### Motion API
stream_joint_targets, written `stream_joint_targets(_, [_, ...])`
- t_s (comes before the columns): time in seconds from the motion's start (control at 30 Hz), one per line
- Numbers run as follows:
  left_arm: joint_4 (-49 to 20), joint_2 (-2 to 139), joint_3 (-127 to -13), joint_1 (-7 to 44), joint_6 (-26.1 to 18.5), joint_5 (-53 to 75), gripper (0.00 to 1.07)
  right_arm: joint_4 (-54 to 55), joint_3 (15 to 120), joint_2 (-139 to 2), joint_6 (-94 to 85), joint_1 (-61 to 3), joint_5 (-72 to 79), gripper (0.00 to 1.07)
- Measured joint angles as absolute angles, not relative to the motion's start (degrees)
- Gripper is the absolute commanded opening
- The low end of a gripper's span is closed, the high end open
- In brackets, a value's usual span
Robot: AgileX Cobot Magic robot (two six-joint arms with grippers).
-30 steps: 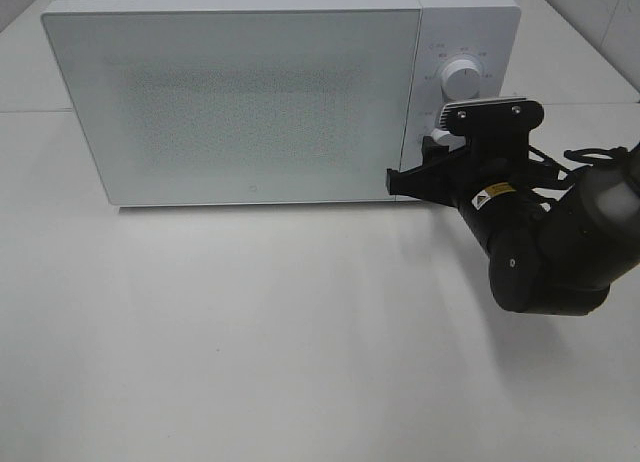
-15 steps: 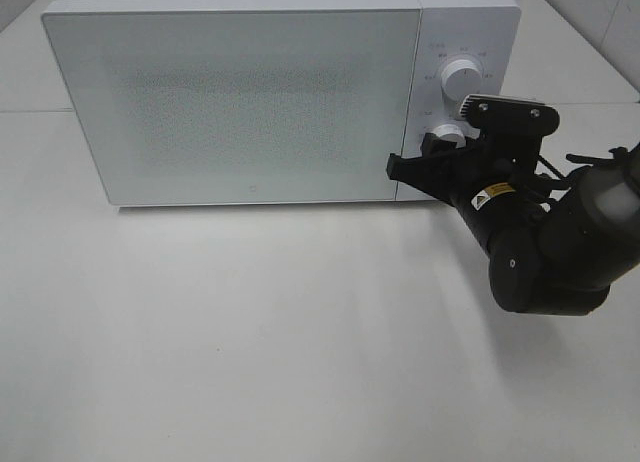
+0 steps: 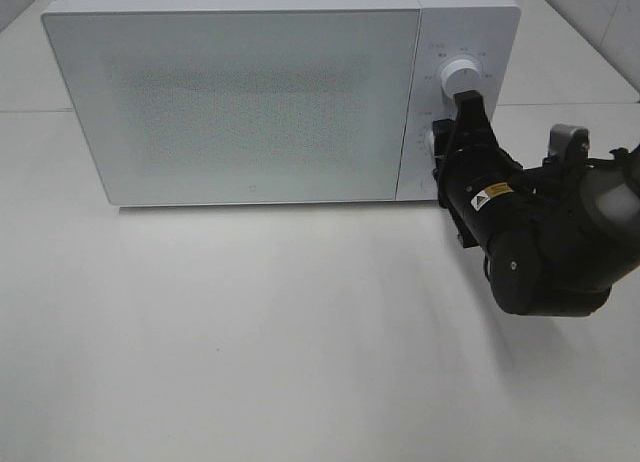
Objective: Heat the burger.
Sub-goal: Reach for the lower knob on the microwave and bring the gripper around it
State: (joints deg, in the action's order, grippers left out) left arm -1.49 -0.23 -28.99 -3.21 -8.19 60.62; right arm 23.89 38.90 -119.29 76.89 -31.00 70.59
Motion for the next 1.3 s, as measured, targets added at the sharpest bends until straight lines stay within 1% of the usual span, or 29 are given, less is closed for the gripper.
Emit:
stream_joint_targets(0.03, [-1.5,-0.2,-29.0,-3.2,-8.2,60.6,1.04,23.9,38.9,-119.3,85.2,-31.0,70.8,0.2])
stream_joint_targets(0.1, [-1.5,-0.2,-29.0,-3.2,-8.2,60.6,1.04,23.9,38.9,-119.3,87.9,-31.0,70.9,0.2])
stream_joint_targets(0.13, [-1.5,-0.2,-29.0,-3.2,-8.2,60.6,1.04,23.9,38.8,-119.3,92.8,-31.0,70.9,0.2])
stream_joint_targets(0.23, [-1.5,-0.2,-29.0,-3.2,-8.2,60.6,1.04,23.9,38.8,-119.3,95.9,-31.0,71.0,0.21])
stream_joint_targets(0.4, [-1.5,-0.2,-29.0,-3.2,-8.2,60.6,1.04,23.8,38.8,-119.3,96.9,-31.0,71.0,0.21])
stream_joint_targets(0.7, [-1.5,-0.2,-29.0,-3.2,-8.2,60.6,1.04,23.7,38.8,-119.3,96.9,-31.0,71.0,0.25])
stream_joint_targets(0.8, [-1.5,-0.2,-29.0,-3.2,-8.2,60.6,1.04,23.7,38.8,-119.3,96.9,-31.0,71.0,0.28])
stream_joint_targets(0.83, [-1.5,-0.2,-29.0,-3.2,-8.2,60.6,1.04,23.7,38.8,-119.3,96.9,-31.0,71.0,0.31])
stream_joint_targets(0.9, [-1.5,-0.2,-29.0,-3.2,-8.2,60.6,1.04,23.7,38.8,-119.3,96.9,-31.0,71.0,0.34])
stream_joint_targets(0.97, [-1.5,-0.2,-29.0,-3.2,-8.2,60.6,1.04,23.7,38.8,-119.3,96.9,-31.0,71.0,0.39])
stream_joint_targets(1.3, [-1.5,-0.2,-29.0,-3.2,-8.2,60.6,1.04,23.5,38.7,-119.3,97.2,-31.0,71.0,0.45])
